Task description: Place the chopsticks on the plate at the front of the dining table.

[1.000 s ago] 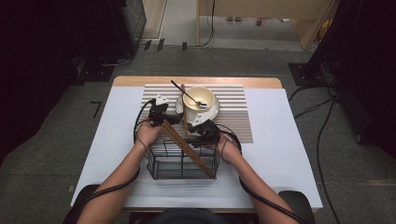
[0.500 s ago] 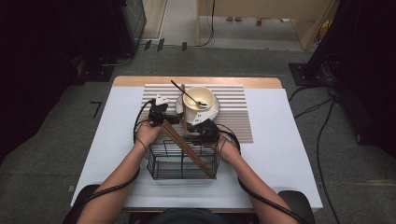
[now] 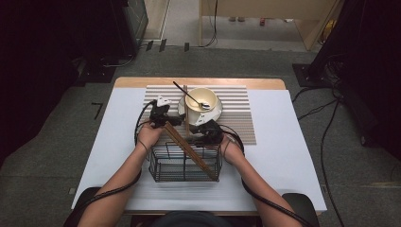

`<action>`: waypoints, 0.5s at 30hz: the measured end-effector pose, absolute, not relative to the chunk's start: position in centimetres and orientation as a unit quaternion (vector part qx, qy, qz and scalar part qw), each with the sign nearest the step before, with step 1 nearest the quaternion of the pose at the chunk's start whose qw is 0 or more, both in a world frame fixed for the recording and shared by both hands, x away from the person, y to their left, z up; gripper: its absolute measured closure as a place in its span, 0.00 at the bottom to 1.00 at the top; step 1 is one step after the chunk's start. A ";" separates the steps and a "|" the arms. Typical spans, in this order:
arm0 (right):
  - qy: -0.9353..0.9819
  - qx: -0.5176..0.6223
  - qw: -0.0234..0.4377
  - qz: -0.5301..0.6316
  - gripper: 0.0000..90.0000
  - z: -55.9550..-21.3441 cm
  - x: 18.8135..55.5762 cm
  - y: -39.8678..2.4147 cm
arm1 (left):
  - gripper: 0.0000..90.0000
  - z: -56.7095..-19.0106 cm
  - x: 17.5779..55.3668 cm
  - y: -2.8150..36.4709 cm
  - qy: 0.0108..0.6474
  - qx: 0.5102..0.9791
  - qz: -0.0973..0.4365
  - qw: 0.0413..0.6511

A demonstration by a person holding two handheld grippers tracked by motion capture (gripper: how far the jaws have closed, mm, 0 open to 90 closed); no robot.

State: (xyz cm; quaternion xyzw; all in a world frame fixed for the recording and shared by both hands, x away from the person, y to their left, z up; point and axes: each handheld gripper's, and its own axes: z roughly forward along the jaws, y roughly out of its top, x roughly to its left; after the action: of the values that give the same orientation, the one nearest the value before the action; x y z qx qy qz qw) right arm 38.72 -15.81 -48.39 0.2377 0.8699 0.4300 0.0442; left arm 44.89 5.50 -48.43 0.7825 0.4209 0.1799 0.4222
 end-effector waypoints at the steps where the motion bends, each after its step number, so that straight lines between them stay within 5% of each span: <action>1: 0.870 0.239 0.042 0.428 0.49 -48.3 38.8 -15.9 | 0.17 -48.4 44.9 5.6 0.422 0.782 0.179 0.422; 15: 0.867 0.261 0.030 0.424 0.31 -47.1 38.5 -17.6 | 0.17 -47.2 44.5 6.2 0.412 0.790 0.176 0.419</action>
State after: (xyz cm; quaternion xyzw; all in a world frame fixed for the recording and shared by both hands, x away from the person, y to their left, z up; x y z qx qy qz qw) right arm 38.49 -17.56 -47.07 0.2605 0.8670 0.4238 0.0301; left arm 44.54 6.22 -47.24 0.7898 0.4122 0.1762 0.4186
